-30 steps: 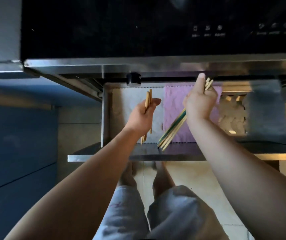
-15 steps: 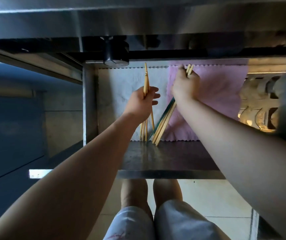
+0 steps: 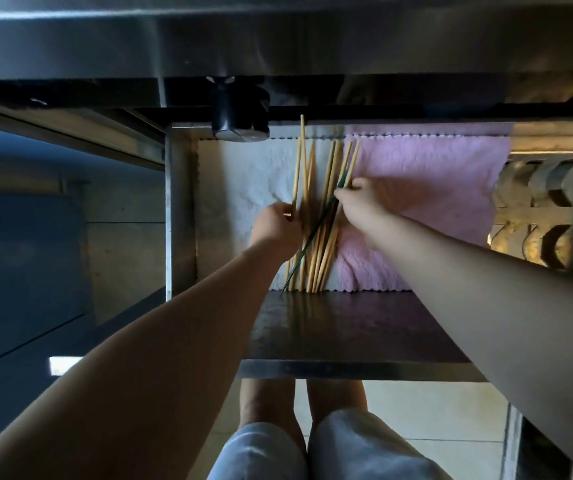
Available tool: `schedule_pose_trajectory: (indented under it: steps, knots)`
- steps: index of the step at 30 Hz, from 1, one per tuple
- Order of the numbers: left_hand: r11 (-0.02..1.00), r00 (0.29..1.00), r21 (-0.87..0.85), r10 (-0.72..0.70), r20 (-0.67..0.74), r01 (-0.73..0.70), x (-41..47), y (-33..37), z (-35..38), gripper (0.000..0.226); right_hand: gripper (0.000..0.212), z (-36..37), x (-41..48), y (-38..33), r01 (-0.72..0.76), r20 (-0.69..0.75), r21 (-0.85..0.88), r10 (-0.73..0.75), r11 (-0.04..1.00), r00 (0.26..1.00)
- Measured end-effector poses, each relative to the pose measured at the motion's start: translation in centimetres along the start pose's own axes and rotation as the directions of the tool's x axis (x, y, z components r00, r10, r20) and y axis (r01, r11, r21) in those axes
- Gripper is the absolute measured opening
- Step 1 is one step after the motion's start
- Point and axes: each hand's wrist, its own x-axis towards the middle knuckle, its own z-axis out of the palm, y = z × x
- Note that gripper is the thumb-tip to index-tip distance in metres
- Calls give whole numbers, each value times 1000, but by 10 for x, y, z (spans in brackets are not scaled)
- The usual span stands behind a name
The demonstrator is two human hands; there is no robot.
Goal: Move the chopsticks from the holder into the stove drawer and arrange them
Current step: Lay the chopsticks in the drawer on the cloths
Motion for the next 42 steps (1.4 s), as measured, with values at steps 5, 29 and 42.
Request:
schedule_pose_trajectory:
  steps: [5, 29, 42]
  knots:
    - [992, 998, 118, -52, 37, 47, -29, -3, -9, 54, 54, -24, -27, 3, 7, 48, -59, -4, 998, 999]
    - [853, 884, 499, 346, -316, -156, -303, -7, -120, 66, 63, -138, -287, -56, 633, 432, -728, -539, 266, 723]
    - [944, 701, 329, 235, -673, -2, -424, -144, -200, 65, 66, -19, -450, -70, 811, 664, -555, -686, -185, 298]
